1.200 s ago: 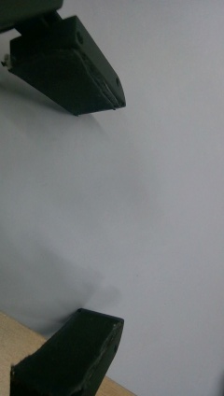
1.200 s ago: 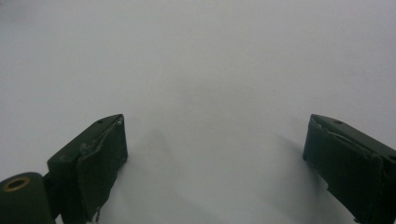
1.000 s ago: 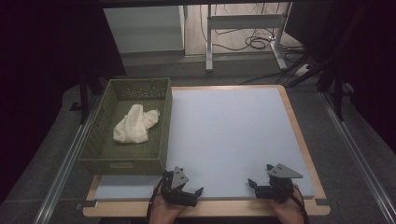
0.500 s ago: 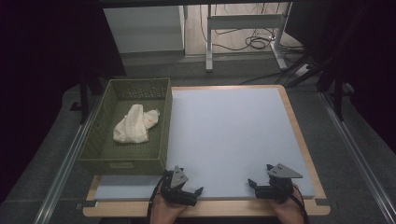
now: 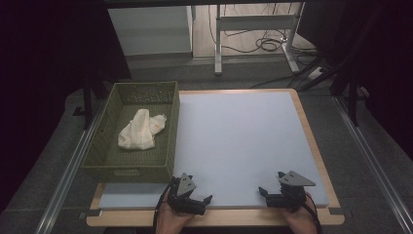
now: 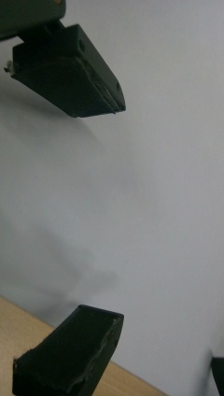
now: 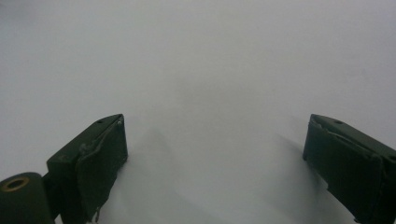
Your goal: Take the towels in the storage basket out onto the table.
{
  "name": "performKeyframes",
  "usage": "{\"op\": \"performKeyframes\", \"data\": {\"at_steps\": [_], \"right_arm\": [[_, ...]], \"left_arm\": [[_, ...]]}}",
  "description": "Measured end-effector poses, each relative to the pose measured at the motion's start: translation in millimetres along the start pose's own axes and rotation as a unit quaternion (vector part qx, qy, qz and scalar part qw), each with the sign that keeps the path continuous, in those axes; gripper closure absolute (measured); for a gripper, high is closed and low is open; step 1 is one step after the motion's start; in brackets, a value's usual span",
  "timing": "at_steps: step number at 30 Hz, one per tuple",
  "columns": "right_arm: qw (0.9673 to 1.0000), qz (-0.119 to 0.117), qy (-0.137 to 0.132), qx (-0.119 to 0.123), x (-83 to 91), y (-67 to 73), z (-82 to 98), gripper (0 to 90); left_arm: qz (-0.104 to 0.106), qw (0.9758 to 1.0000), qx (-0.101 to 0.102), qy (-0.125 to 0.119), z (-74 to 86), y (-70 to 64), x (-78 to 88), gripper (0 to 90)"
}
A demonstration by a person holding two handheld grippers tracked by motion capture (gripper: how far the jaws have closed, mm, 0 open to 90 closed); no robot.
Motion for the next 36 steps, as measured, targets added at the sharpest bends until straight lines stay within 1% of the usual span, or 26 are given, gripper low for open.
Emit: {"op": "performKeyframes", "data": {"at_steps": [3,9,11,13,17,19,24,30,31,33,36], "right_arm": [[1.0000,0.000,0.000,0.000,0.0,0.0,0.0,6.7],[1.0000,0.000,0.000,0.000,0.0,0.0,0.0,6.7],[1.0000,0.000,0.000,0.000,0.0,0.0,0.0,6.7],[1.0000,0.000,0.000,0.000,0.0,0.0,0.0,6.7],[1.0000,0.000,0.000,0.000,0.0,0.0,0.0,6.6],[1.0000,0.000,0.000,0.000,0.0,0.0,0.0,6.7],[1.0000,0.000,0.000,0.000,0.0,0.0,0.0,6.7],[1.0000,0.000,0.000,0.000,0.0,0.0,0.0,6.6],[1.0000,0.000,0.000,0.000,0.0,0.0,0.0,6.6],[1.0000,0.000,0.000,0.000,0.0,0.0,0.0,6.7],[1.0000,0.000,0.000,0.000,0.0,0.0,0.0,6.7]], "left_arm": [[-0.001,1.0000,-0.006,-0.003,-5.3,-3.0,3.2,2.8],[0.002,1.0000,-0.008,0.000,-12.2,-5.2,6.3,3.1],[0.001,0.9999,-0.012,0.007,-15.2,-5.6,5.6,3.1],[0.000,0.9999,-0.014,0.009,-16.2,-5.6,5.1,3.1],[0.008,0.9997,-0.013,0.020,-23.1,-5.0,0.2,3.0],[0.009,0.9997,-0.012,0.021,-24.3,-5.0,-0.6,3.1],[0.017,0.9994,-0.013,0.028,-33.7,-4.1,-5.6,3.0],[0.022,0.9992,-0.013,0.031,-46.1,-1.7,-9.7,3.0],[0.022,0.9992,-0.013,0.031,-46.1,-1.7,-9.7,3.0],[0.026,0.9990,-0.014,0.033,-53.7,-0.5,-13.4,3.0],[0.026,0.9989,-0.018,0.035,-62.0,0.4,-17.3,3.0]]}}
Point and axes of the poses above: each handheld gripper's, and its own axes: x roughly backward along the jaws, z roughly out of its underside, y roughly to its left, the point moved 6 cm from there along -x, roughly forward along the jaws, and after that the axes turned 1 degree about x, right-handed, at the moved point
